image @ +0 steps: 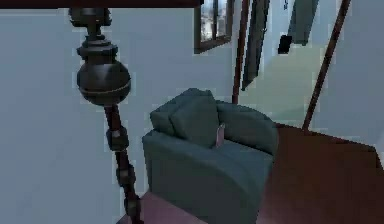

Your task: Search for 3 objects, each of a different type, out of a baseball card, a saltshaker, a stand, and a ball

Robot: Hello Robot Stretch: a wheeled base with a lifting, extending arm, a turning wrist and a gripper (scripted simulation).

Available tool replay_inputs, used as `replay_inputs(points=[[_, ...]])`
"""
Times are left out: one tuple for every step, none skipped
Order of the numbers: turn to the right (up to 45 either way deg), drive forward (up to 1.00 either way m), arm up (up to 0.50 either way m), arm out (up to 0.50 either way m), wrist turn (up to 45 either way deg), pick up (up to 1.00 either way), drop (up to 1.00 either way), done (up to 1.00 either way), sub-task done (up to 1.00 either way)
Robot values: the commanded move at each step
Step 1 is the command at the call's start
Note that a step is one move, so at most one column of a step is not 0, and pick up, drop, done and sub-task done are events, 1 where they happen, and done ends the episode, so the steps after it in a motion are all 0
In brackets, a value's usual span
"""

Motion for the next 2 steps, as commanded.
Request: replay_inputs(points=[[45.0, 0.0, 0.0, 0.0, 0.0, 0.0, 0.0, 0.0, 0.0], [45.0, 0.0, 0.0, 0.0, 0.0, 0.0, 0.0, 0.0, 0.0]])
